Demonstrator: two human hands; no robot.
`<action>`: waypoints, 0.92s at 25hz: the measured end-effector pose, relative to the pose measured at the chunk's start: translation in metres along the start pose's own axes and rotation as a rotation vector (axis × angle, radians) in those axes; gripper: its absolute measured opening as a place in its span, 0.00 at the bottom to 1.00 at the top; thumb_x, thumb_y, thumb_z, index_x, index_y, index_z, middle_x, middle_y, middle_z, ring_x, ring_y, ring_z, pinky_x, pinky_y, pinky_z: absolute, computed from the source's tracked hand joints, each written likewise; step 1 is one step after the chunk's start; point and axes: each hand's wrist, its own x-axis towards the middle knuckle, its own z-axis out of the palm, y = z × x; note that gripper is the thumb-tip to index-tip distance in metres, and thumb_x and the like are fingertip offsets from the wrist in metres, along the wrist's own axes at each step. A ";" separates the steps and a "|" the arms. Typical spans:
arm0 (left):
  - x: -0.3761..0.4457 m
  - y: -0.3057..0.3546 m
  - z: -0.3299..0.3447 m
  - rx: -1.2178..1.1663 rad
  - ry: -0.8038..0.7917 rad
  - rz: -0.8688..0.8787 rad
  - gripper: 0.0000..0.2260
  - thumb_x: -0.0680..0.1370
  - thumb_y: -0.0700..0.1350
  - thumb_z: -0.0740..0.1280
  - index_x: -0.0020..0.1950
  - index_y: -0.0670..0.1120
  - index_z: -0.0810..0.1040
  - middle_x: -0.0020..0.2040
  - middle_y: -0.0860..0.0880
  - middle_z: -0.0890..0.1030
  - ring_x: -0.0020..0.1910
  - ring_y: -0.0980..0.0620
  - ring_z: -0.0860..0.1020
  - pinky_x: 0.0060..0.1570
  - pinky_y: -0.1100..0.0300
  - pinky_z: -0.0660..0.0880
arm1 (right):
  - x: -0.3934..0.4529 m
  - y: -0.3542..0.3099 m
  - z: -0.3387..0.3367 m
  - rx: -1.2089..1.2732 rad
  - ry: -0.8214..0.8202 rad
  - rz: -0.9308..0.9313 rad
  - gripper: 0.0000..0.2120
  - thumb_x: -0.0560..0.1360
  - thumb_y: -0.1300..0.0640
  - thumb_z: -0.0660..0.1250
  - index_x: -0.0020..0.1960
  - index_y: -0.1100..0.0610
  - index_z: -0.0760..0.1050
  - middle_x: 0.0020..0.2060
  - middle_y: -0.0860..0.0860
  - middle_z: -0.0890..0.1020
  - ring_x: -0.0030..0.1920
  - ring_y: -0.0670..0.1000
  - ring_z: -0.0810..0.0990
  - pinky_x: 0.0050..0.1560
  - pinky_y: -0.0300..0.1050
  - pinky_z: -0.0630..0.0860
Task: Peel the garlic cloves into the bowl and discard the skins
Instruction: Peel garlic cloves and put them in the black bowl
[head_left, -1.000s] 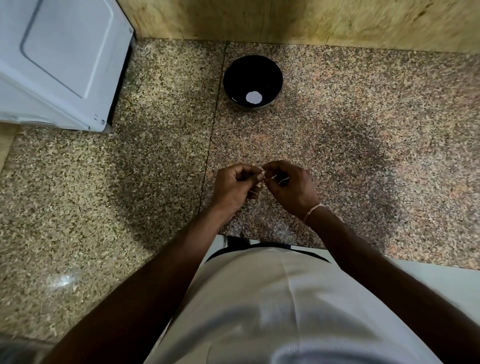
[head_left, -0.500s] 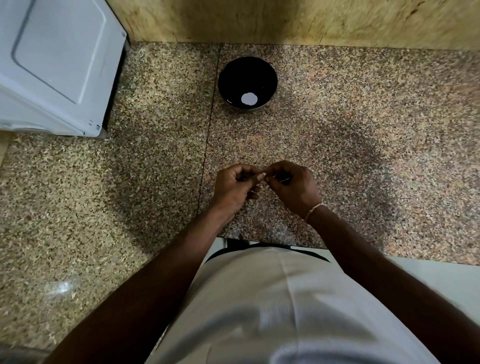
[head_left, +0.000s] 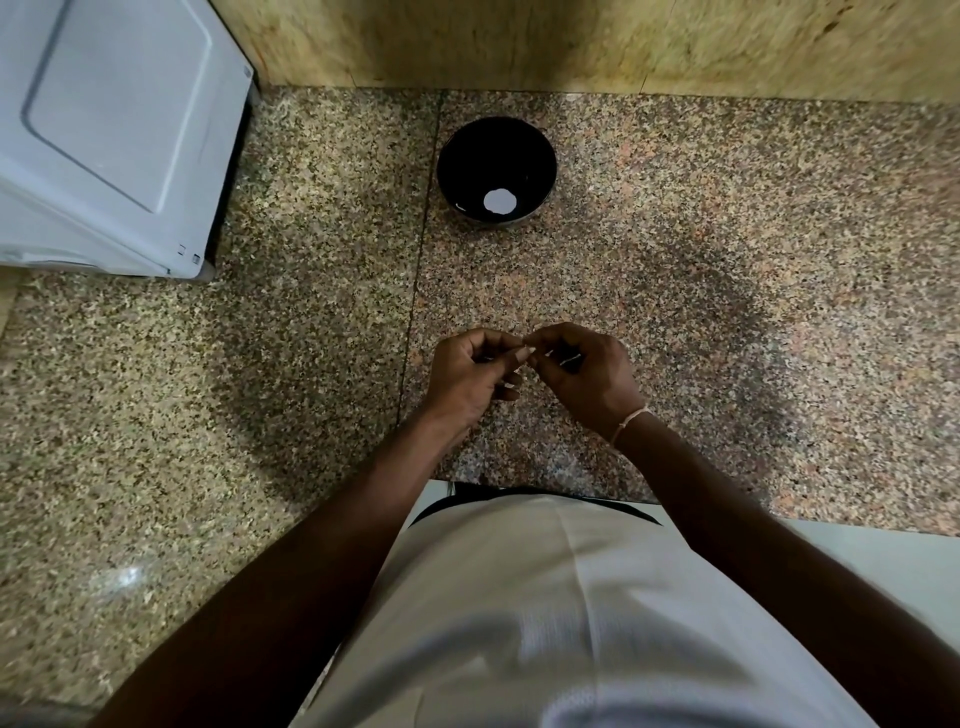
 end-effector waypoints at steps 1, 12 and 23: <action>0.000 0.001 0.000 -0.012 0.001 -0.010 0.04 0.77 0.38 0.77 0.48 0.46 0.85 0.42 0.45 0.86 0.34 0.50 0.83 0.32 0.55 0.83 | 0.000 0.000 0.000 0.004 0.000 0.001 0.08 0.76 0.58 0.76 0.54 0.52 0.85 0.41 0.43 0.85 0.39 0.41 0.84 0.38 0.36 0.80; 0.005 -0.002 -0.004 -0.040 -0.010 -0.033 0.04 0.77 0.40 0.77 0.49 0.47 0.85 0.43 0.47 0.86 0.36 0.50 0.84 0.33 0.56 0.83 | 0.004 0.007 0.001 0.082 0.039 0.131 0.06 0.76 0.59 0.76 0.53 0.56 0.85 0.42 0.47 0.87 0.42 0.44 0.85 0.43 0.38 0.81; 0.009 -0.007 -0.002 0.162 -0.007 -0.025 0.09 0.78 0.35 0.74 0.46 0.50 0.86 0.40 0.47 0.87 0.34 0.52 0.83 0.31 0.56 0.82 | 0.008 0.011 0.003 0.032 0.044 0.167 0.06 0.77 0.57 0.75 0.53 0.54 0.87 0.42 0.47 0.87 0.42 0.43 0.85 0.43 0.37 0.79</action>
